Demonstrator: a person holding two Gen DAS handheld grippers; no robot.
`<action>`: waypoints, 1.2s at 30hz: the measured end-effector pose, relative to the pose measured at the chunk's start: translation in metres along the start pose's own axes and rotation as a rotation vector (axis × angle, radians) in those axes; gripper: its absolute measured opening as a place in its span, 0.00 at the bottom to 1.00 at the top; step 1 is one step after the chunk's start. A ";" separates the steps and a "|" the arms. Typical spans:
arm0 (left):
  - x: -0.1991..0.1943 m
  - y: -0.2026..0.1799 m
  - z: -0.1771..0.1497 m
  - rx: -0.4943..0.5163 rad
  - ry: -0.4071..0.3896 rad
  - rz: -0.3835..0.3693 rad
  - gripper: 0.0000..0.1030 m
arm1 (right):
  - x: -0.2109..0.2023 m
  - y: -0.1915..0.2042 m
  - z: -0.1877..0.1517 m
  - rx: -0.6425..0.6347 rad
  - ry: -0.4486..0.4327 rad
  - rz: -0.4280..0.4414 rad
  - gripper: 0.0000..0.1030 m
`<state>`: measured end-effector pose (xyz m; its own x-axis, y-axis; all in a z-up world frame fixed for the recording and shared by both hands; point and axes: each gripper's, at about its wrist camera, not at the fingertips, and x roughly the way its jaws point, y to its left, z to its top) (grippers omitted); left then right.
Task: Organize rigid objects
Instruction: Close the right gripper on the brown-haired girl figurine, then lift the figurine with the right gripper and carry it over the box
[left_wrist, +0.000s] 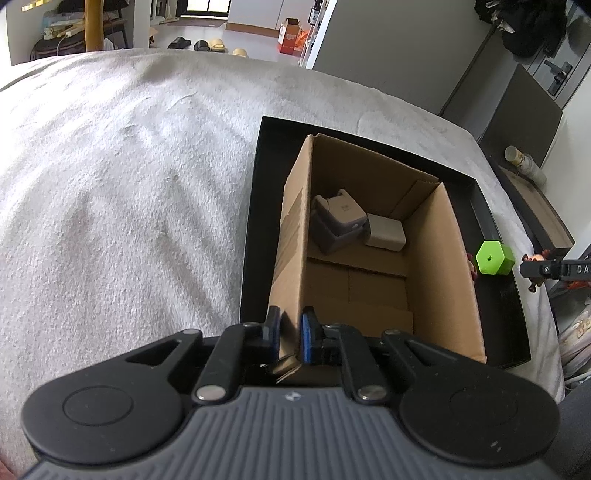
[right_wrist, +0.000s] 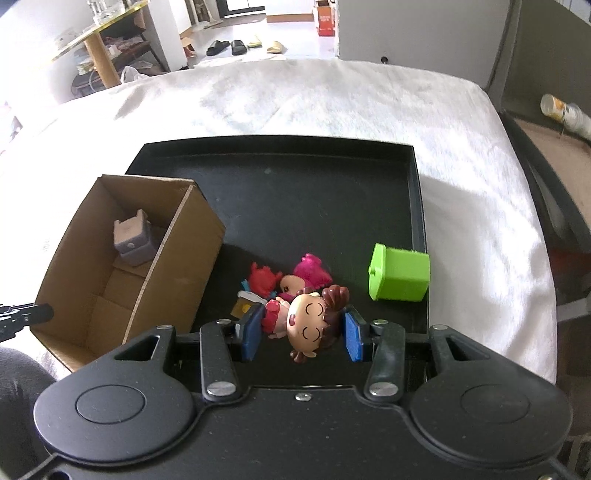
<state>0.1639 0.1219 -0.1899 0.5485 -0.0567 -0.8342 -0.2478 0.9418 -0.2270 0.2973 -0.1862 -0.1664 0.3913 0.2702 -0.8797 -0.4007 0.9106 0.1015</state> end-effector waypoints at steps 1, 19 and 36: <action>-0.001 0.000 0.000 0.002 -0.003 -0.001 0.10 | -0.001 0.002 0.001 -0.008 -0.004 -0.001 0.43; -0.010 -0.001 -0.004 0.017 -0.057 0.014 0.08 | -0.014 0.061 0.021 -0.150 -0.040 -0.007 0.43; -0.009 0.004 -0.006 0.021 -0.061 -0.007 0.08 | -0.012 0.130 0.040 -0.279 -0.066 0.038 0.43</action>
<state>0.1530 0.1244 -0.1860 0.5978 -0.0443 -0.8005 -0.2269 0.9483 -0.2219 0.2736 -0.0592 -0.1240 0.4208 0.3306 -0.8447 -0.6253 0.7803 -0.0061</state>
